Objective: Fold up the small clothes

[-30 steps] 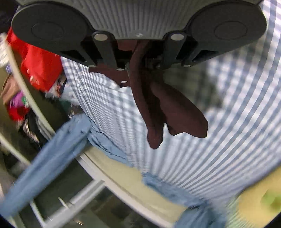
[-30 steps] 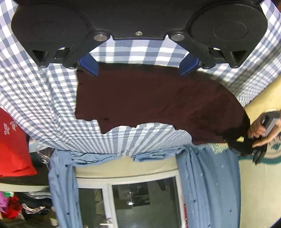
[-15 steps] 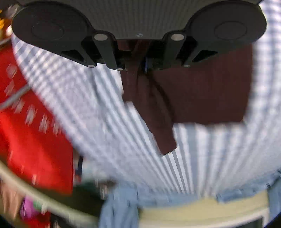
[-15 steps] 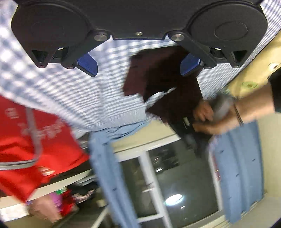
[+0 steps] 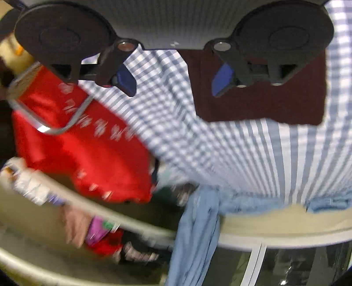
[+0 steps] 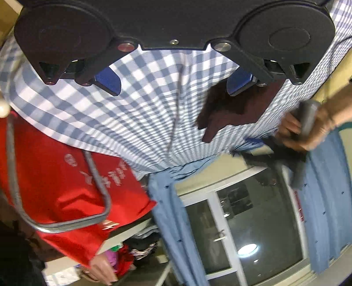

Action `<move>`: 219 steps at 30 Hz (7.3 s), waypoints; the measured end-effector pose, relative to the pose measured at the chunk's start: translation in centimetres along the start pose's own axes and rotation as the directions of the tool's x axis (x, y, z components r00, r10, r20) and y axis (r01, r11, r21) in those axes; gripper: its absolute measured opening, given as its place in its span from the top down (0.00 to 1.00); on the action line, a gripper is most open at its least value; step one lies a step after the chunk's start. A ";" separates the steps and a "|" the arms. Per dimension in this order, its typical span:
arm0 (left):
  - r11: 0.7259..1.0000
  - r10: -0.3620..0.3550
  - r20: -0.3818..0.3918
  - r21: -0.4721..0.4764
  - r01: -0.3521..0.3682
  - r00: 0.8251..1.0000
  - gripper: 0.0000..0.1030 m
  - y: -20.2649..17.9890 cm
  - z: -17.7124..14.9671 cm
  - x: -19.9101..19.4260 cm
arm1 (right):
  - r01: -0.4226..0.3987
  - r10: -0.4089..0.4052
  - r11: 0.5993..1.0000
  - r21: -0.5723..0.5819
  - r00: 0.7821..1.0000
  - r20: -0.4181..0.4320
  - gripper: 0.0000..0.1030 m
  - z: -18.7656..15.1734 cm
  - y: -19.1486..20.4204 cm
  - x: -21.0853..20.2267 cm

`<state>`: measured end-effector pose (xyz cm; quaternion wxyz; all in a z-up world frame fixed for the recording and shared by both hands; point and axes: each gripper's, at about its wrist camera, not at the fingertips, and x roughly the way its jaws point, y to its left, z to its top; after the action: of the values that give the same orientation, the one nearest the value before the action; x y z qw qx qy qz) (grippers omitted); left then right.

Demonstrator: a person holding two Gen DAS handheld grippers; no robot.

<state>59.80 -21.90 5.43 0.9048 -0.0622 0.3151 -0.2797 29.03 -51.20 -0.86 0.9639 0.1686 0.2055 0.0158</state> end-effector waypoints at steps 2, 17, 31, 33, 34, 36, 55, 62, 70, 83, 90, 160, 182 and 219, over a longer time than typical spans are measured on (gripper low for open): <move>0.997 0.057 0.032 0.046 -0.058 0.998 0.10 0.9 -0.1 -4.5 | -0.041 0.041 0.999 -0.021 0.999 -0.019 0.01 0.7 1.0 0.7; 0.817 0.577 -0.073 0.051 -0.575 0.813 0.01 9.1 -17.7 -16.5 | -0.210 0.128 0.923 -0.322 0.958 -0.258 0.39 4.5 13.5 17.4; 0.831 0.552 -0.040 -0.047 -0.554 0.833 0.01 8.4 -18.5 -18.2 | -0.179 -0.052 0.886 -0.427 0.879 -0.475 0.71 3.2 15.7 24.4; 0.832 0.550 -0.034 -0.059 -0.551 0.834 0.01 8.3 -18.4 -18.2 | -0.185 -0.021 0.907 -0.379 0.877 -0.479 0.76 4.2 15.8 24.4; 0.836 0.545 -0.033 -0.059 -0.546 0.838 0.01 8.2 -18.3 -18.2 | -0.192 0.002 0.916 -0.353 0.881 -0.473 0.77 5.0 16.0 24.2; 0.837 0.544 -0.026 -0.050 -0.544 0.839 0.01 8.0 -18.1 -18.1 | -0.216 0.078 0.931 -0.296 0.907 -0.415 0.78 7.4 16.8 23.1; 0.861 0.508 -0.054 0.021 -0.507 0.860 0.01 6.1 -18.9 -14.3 | -0.242 0.223 0.970 -0.021 0.921 -0.320 0.46 5.5 3.8 20.6; 0.853 0.522 -0.050 0.015 -0.522 0.852 0.01 6.4 -18.2 -14.1 | -0.188 0.231 0.971 0.144 0.889 -0.394 0.44 10.4 2.5 33.3; 0.841 0.535 -0.084 -0.049 -0.539 0.841 0.01 9.1 -17.9 -14.2 | -0.171 0.357 0.875 0.453 0.861 -0.363 0.72 10.0 0.2 42.9; 0.836 0.544 -0.088 -0.030 -0.548 0.834 0.01 10.3 -17.6 -13.3 | -0.205 0.341 0.922 0.327 0.830 -0.441 0.74 10.7 0.5 48.3; 0.851 0.525 -0.028 -0.015 -0.525 0.851 0.01 9.0 -16.9 -14.4 | -0.253 0.383 0.896 0.364 0.855 -0.349 0.55 9.7 -2.1 41.1; 0.789 0.608 -0.013 -0.106 -0.605 0.794 0.01 11.7 -22.0 -11.0 | -0.221 0.339 0.886 0.407 0.909 -0.244 0.83 1.2 -2.9 20.7; 0.857 0.514 0.075 -0.091 -0.508 0.854 0.02 11.6 -18.5 -7.9 | -0.348 0.449 0.876 0.335 0.841 -0.300 0.47 2.2 3.4 22.5; 0.910 0.414 0.130 -0.073 -0.408 0.901 0.00 8.4 -18.2 -13.0 | -0.266 0.351 0.921 0.285 0.885 -0.306 0.52 10.2 6.7 43.1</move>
<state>44.30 -6.62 -4.50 0.9620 -0.0341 0.2617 -0.0705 72.86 -43.86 -6.77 0.8696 0.3065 0.3451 0.1753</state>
